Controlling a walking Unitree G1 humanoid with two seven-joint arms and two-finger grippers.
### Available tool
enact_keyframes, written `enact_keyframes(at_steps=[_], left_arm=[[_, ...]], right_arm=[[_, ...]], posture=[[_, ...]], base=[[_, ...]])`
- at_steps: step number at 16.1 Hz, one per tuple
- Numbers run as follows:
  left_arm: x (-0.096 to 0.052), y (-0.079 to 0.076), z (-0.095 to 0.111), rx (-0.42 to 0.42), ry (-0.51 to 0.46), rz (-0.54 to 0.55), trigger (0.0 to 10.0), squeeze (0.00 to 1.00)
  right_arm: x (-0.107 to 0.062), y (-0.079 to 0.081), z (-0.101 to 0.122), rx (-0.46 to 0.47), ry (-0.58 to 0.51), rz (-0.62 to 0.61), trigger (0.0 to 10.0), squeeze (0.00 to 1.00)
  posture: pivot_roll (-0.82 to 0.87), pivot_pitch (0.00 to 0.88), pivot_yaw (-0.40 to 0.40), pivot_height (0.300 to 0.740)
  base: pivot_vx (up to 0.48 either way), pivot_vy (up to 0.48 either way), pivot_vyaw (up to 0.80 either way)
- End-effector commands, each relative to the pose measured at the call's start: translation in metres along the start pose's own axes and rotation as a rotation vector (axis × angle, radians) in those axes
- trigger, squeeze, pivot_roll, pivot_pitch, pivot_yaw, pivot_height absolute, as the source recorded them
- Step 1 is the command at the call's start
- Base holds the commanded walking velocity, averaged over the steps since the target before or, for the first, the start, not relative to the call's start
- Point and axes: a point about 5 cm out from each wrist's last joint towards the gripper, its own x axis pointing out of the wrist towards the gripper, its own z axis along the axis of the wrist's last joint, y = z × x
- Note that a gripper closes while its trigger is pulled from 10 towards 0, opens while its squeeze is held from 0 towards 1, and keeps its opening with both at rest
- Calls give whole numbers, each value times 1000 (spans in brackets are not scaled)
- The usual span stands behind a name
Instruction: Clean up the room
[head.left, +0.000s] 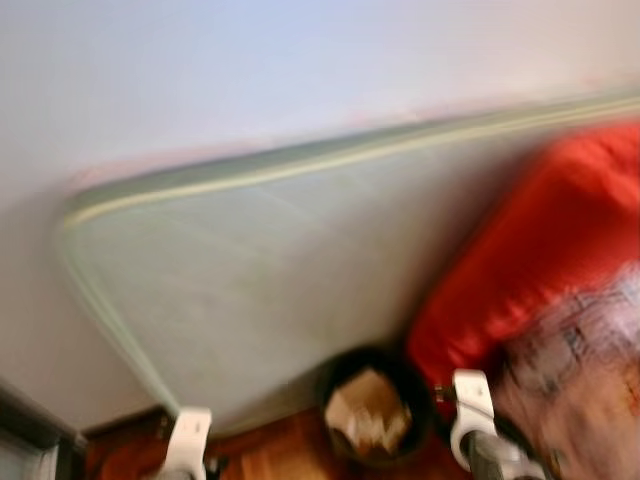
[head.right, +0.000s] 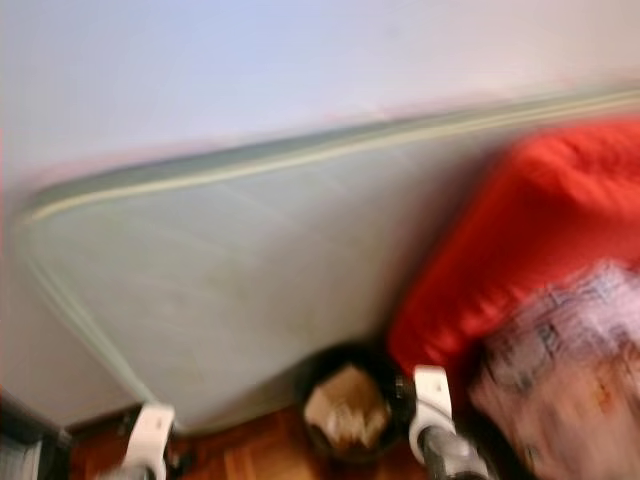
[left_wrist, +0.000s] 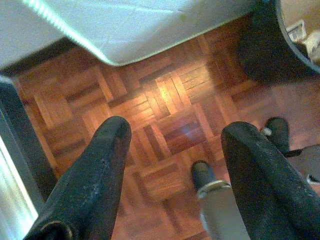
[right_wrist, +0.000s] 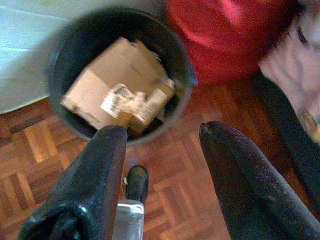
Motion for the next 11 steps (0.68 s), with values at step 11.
enact_keyframes(at_steps=[11], left_arm=[[1, -4, 1, 20, 2, -15, 10000, 0]], right_arm=[[-1, -4, -4, 8, 16, -9, 10000, 0]], posture=[[-34, 0, 12, 740]], base=[[0, 0, -800]])
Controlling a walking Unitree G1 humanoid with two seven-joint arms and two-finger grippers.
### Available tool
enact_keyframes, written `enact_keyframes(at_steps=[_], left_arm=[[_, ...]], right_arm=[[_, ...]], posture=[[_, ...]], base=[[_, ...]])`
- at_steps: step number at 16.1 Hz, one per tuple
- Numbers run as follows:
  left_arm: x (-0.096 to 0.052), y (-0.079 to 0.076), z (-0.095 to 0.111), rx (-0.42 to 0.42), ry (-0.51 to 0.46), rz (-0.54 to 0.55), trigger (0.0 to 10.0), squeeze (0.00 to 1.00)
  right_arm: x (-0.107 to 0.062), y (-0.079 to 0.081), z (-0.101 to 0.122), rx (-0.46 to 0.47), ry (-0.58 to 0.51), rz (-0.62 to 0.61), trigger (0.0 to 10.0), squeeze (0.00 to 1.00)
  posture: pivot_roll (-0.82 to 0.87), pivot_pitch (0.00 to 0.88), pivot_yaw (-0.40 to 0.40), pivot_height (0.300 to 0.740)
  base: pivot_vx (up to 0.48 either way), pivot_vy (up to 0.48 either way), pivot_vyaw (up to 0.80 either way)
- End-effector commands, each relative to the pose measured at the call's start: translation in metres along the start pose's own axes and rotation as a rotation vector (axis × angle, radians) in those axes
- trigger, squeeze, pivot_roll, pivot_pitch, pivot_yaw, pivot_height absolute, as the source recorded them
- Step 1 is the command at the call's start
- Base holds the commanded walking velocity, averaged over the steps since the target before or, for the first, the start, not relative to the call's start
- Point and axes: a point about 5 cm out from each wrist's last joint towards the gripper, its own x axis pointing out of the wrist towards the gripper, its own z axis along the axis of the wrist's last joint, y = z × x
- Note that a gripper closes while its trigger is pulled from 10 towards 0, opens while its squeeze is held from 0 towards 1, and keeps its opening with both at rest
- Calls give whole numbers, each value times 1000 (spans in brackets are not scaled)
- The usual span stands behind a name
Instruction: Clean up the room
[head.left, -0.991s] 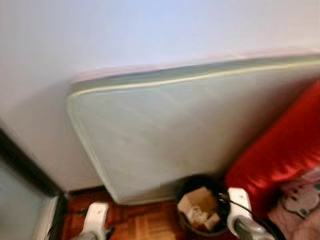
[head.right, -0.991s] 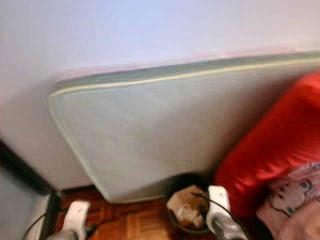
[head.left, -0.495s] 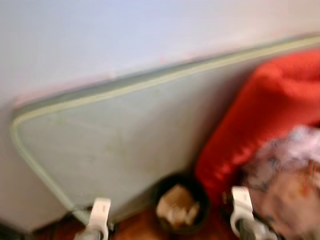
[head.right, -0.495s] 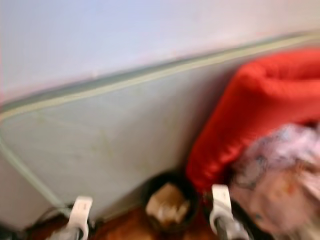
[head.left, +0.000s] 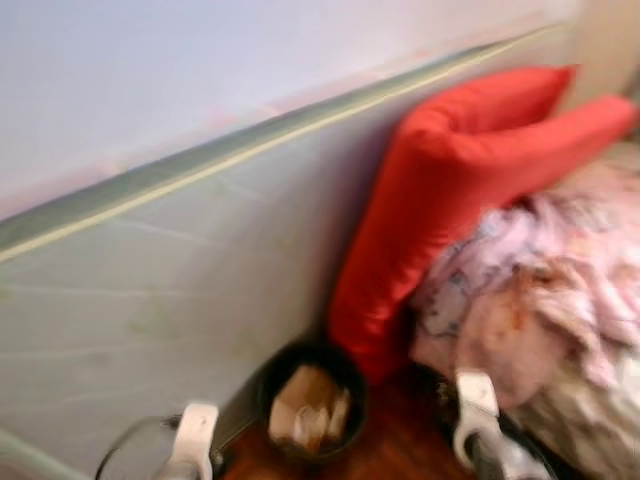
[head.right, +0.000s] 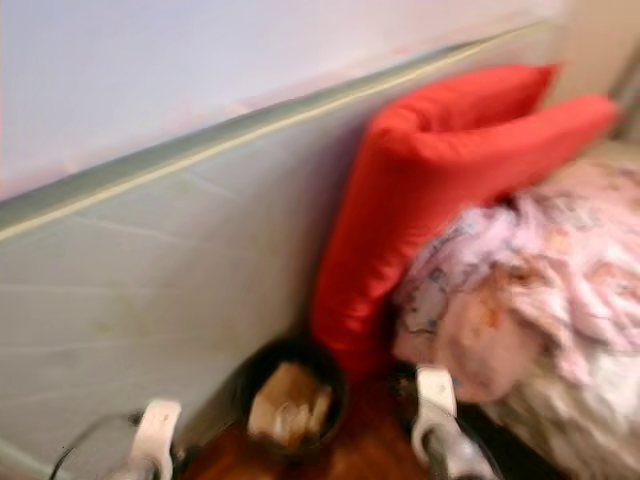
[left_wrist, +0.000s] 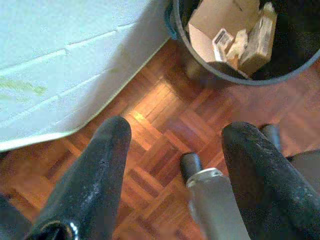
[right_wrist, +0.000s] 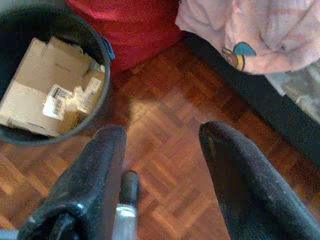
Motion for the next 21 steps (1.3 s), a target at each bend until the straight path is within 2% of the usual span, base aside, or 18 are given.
enact_keyframes(at_steps=[1, 2, 4, 5, 6, 7, 9, 12, 14, 15, 16, 17, 19, 21], left_arm=[[1, -4, 2, 13, -1, -11, 10000, 0], [1, -4, 2, 13, -1, -11, 10000, 0], [1, -3, 2, 13, -1, -9, 10000, 0], [1, -3, 2, 14, -1, -9, 10000, 0], [1, -3, 2, 15, -1, -8, 10000, 0], [1, -2, 3, 15, -1, -8, 10000, 0], [1, -2, 3, 16, -1, -5, 10000, 0], [1, 0, 3, 16, -1, -3, 10000, 0], [1, 0, 3, 19, -1, -3, 10000, 0], [1, 0, 3, 17, -1, -3, 10000, 0], [1, 0, 3, 18, -2, -2, 10000, 0], [1, 0, 3, 17, -2, -2, 10000, 0], [0, 0, 3, -7, -10, -3, 10000, 0], [0, 0, 3, -12, -11, -1, 10000, 0]], right_arm=[[-1, -6, -3, 6, 10, -16, 10000, 0], [-1, -6, -3, 6, 10, -16, 10000, 0], [-2, -5, 5, 78, -105, -28, 10000, 0], [-2, -6, 10, 37, -149, -34, 10000, 0], [-3, -7, 17, -60, -211, -60, 10000, 0], [-5, -6, 24, -101, -269, -42, 10000, 0], [-6, -1, 31, -147, -334, 1, 10000, 0], [-9, -7, 34, -140, -402, -114, 10000, 0], [-21, -10, 56, -187, -604, -77, 10000, 0], [-22, -9, 55, -209, -630, -56, 10000, 0], [-22, -8, 36, -232, -593, -37, 10000, 0], [-22, -9, 29, -232, -574, -38, 10000, 0], [-19, -12, 1, -231, -455, -83, 10000, 0], [-17, -8, -10, -200, -390, -111, 10000, 0]], posture=[[-34, 0, 13, 740], [-34, 0, 13, 740], [-32, 0, 16, 740], [-30, 0, 16, 740], [-32, 0, 19, 740], [-32, 0, 18, 740], [-38, 0, 17, 740], [-48, 0, 21, 740], [-59, 0, 22, 740], [-60, 0, 20, 740], [-61, 0, 20, 740], [-63, 0, 19, 740], [-69, 0, 19, 740], [-67, 0, 18, 740]], base=[[0, 0, -800], [0, 0, -800], [0, 0, 0], [0, 0, 0], [0, 0, 0], [0, 0, 0], [0, 0, 0], [0, 0, 0], [0, 0, 0], [0, 0, 0], [0, 0, 0], [0, 0, 0], [0, 0, 0], [0, 0, 0]])
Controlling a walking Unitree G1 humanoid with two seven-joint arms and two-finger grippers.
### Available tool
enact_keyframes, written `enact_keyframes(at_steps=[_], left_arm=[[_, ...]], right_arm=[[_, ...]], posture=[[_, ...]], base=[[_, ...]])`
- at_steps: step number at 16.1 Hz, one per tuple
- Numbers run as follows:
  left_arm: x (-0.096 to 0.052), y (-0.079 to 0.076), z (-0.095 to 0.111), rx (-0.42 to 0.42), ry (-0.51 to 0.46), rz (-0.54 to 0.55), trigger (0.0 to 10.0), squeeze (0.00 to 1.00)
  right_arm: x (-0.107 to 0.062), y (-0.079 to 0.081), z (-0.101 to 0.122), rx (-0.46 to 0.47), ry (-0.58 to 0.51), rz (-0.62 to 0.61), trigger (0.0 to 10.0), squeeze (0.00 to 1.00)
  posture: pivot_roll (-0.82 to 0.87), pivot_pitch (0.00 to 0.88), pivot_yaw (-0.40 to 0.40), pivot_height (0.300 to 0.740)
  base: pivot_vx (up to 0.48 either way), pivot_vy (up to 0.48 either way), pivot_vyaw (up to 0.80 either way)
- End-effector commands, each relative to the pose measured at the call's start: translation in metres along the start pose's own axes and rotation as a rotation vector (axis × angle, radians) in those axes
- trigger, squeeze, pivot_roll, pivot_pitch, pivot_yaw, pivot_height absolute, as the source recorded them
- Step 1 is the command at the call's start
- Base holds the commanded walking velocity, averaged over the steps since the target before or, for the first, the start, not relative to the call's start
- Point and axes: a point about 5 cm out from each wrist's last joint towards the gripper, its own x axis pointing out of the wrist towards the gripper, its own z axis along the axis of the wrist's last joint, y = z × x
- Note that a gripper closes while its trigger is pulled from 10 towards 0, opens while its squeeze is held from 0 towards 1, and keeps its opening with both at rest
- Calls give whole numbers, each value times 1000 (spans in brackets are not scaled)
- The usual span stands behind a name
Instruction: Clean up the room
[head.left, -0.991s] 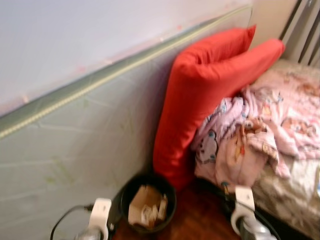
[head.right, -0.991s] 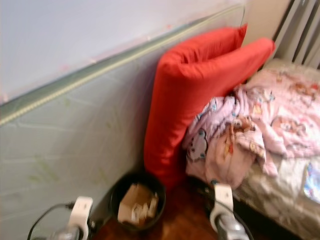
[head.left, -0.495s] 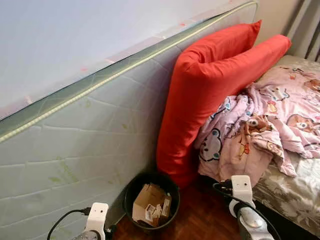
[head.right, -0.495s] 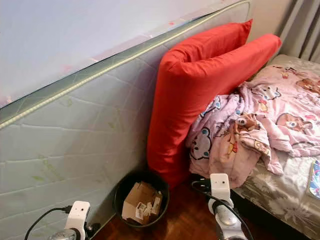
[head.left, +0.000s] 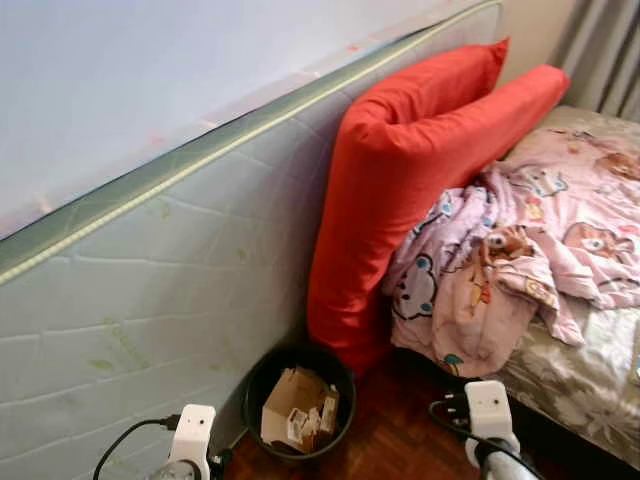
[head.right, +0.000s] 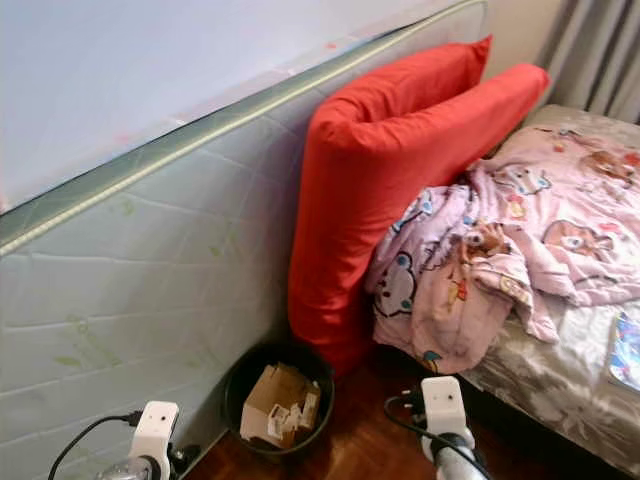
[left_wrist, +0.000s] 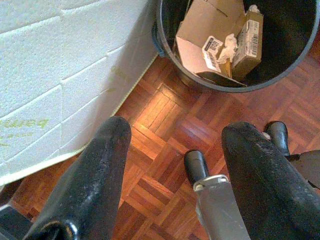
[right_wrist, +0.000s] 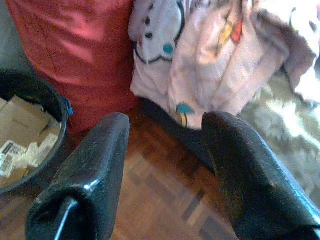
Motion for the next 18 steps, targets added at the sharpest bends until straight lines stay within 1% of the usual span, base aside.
enact_keyframes(at_steps=[1, 2, 4, 5, 6, 7, 8, 9, 10, 13, 14, 15, 16, 18], left_arm=[[-1, 1, -2, 1, 7, 2, 10000, 0], [-1, 1, -2, 2, 7, 2, 10000, 0], [-1, 1, -2, 2, 7, 3, 10000, 0], [-1, 1, -2, -1, 7, 3, 10000, 0], [-1, 1, -3, 1, 9, 1, 10000, 0], [-1, 1, -3, -1, 9, 2, 10000, 0], [0, 1, -3, 1, 9, 2, 10000, 0], [-1, 0, -3, 1, 10, 3, 10000, 0], [-1, 1, -3, 0, 10, 6, 10000, 0], [-1, 1, -4, 7, 14, 9, 10000, 0], [-1, 1, -4, 8, 13, 8, 10000, 0], [-1, 1, -4, 8, 13, 8, 10000, 0], [-1, 2, -4, 10, 13, 8, 10000, 0], [-1, 2, -4, 11, 13, 7, 10000, 0]], right_arm=[[-1, 5, -4, 6, 29, 3, 10000, 0], [1, 20, -6, -45, 92, 43, 10000, 0], [1, 34, -11, -93, 160, 52, 10000, 0], [-1, 36, -18, -125, 222, 41, 10000, 0], [-1, 40, -22, -97, 311, 30, 10000, 0], [-1, 42, -24, -71, 352, 34, 10000, 0], [-6, 49, -32, 38, 430, 58, 10000, 0], [-7, 50, -33, 22, 436, 60, 10000, 0], [-9, 59, -34, 27, 457, 68, 10000, 0], [-7, 78, -26, 119, 468, 28, 10000, 0], [-5, 85, -20, 135, 450, 24, 10000, 0], [-4, 88, -17, 145, 442, 24, 10000, 0], [0, 102, -2, 128, 394, 48, 10000, 0], [3, 121, 15, 100, 345, 78, 10000, 0]], posture=[[-72, 0, 19, 740], [-76, 0, 16, 740], [-70, 0, 16, 740], [-69, 0, 16, 740], [-64, 0, 16, 740], [-58, 0, 16, 740], [-52, 0, 18, 740], [-38, 0, 17, 740], [-39, 0, 17, 740], [-39, 0, 19, 740], [-39, 0, 19, 740], [-37, 0, 18, 740], [-42, 0, 19, 740], [-43, 0, 21, 740]], base=[[0, 0, 0], [0, 0, 0], [0, 0, 0], [0, 0, 0], [0, 0, 0], [0, 0, 0], [0, 0, 0], [0, 0, 0], [0, 0, 0], [0, 0, 0], [0, 0, 0], [0, 0, 0], [0, 0, 0], [0, 0, 0]])
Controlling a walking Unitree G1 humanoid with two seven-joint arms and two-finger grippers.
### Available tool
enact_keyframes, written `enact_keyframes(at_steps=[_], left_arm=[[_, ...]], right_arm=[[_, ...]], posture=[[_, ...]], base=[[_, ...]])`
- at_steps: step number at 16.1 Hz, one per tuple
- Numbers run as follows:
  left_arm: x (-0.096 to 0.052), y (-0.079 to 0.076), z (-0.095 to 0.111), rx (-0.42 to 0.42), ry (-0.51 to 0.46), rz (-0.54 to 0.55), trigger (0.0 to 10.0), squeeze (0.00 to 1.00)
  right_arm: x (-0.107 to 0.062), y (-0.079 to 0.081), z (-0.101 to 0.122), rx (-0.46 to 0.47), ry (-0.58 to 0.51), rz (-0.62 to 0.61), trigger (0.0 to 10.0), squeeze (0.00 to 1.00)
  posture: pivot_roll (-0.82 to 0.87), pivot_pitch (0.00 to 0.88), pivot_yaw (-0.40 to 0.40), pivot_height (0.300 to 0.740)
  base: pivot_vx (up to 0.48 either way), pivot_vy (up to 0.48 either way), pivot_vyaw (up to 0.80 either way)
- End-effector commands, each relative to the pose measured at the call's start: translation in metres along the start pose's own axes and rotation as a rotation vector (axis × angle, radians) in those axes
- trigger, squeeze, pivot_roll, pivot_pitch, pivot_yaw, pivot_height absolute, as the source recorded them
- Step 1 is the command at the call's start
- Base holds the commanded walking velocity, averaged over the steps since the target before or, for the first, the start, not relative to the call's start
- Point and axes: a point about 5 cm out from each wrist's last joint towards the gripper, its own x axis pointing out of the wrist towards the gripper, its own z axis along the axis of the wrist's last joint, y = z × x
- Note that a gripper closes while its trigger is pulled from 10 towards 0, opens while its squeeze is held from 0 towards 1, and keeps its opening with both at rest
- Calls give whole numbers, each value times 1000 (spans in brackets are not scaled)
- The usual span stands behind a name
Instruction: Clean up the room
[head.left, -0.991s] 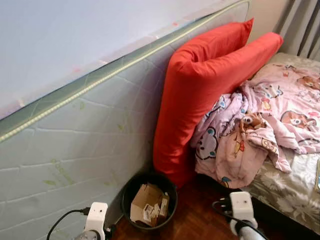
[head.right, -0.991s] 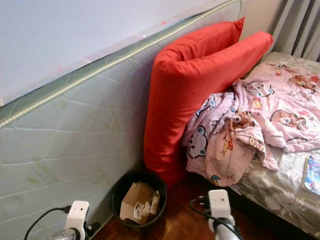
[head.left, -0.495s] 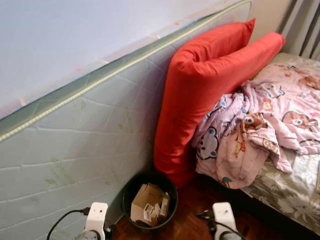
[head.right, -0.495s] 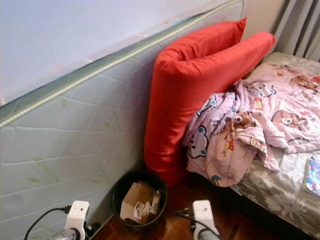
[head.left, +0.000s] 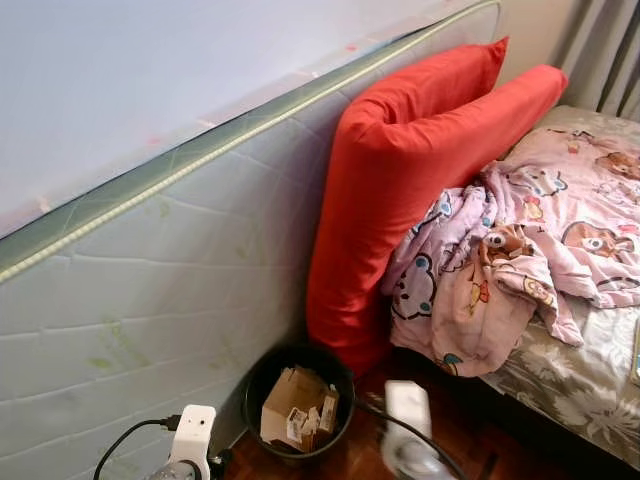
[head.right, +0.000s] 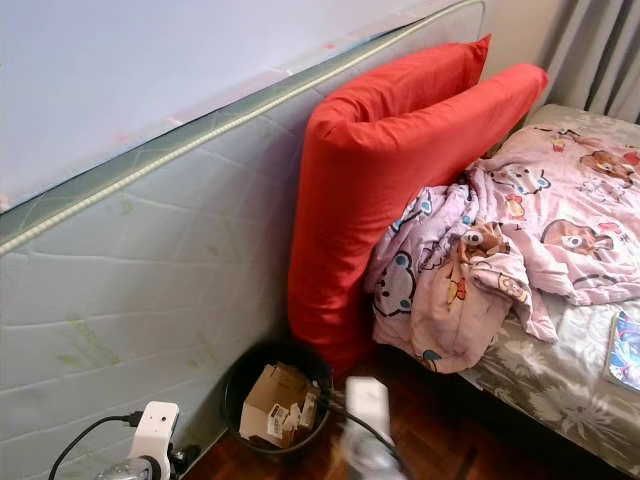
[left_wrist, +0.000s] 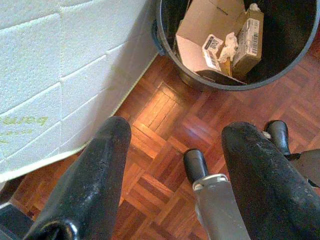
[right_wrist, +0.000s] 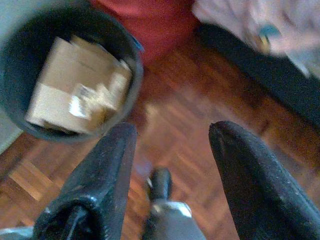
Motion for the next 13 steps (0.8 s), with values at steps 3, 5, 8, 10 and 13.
enact_keyframes(at_steps=[3, 5, 8, 10, 13], left_arm=[[-1, 3, -5, 8, 13, 8, 10000, 0], [-1, 3, -5, 7, 13, 9, 10000, 0], [-1, 3, -5, 6, 13, 9, 10000, 0], [-1, 3, -5, 7, 12, 10, 10000, 0], [-1, 3, -5, 7, 12, 9, 10000, 0]], right_arm=[[-5, 28, 9, -11, -15, 30, 10000, 0], [6, -58, 10, 35, -94, -152, 10000, 0], [-18, -204, 12, 15, -211, -520, 10000, 0], [-25, -220, 4, -12, -175, -621, 10000, 0], [-30, -233, 13, 79, -271, -566, 10000, 0]], posture=[[-42, 0, 19, 740], [-39, 0, 18, 740], [-40, 0, 20, 740], [-41, 0, 19, 740], [-43, 0, 21, 740]], base=[[0, 0, 0], [0, 0, 0], [0, 0, 0], [0, 0, 0], [0, 0, 0]])
